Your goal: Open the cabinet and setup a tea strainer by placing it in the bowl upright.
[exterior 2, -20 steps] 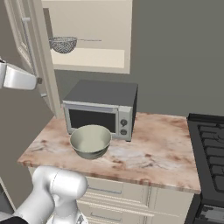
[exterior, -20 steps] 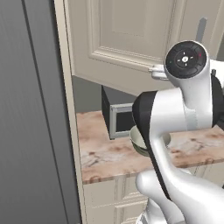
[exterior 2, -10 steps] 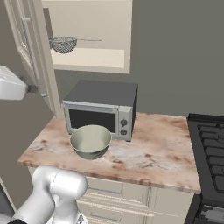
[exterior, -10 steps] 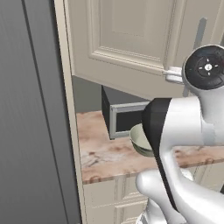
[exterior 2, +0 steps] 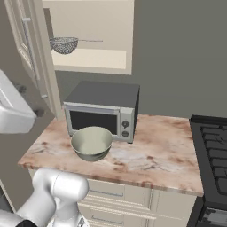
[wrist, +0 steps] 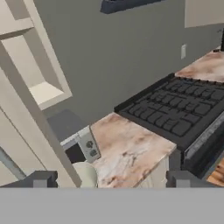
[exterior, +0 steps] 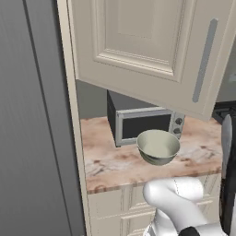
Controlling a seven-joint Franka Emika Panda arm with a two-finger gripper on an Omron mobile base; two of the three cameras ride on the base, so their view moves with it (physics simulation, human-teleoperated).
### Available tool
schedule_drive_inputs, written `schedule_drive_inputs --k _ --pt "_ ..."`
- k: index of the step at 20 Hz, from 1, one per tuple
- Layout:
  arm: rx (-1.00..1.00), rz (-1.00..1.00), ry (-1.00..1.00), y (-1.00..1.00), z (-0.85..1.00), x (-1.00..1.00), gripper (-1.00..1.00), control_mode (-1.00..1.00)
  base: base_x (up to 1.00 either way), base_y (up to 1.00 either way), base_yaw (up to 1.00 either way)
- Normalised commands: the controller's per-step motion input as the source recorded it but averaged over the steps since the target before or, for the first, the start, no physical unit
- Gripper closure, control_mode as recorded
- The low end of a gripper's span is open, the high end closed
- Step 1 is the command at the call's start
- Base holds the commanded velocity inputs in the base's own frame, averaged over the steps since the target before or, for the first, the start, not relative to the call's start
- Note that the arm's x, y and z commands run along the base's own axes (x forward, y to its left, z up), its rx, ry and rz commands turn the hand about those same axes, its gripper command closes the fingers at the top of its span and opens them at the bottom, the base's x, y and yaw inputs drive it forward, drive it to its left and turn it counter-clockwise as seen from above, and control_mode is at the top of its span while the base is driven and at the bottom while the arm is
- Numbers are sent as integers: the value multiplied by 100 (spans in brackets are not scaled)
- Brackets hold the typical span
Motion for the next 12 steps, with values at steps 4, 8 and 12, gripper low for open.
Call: schedule_drive_inputs --k 4,8,12 --pt "49 16 13 -68 8 -6 -100 -100 0 0 0" --pt "55 20 18 -79 -2 0 -100 -100 0 0 0" --pt "42 25 10 -54 -28 6 -100 -100 0 0 0"
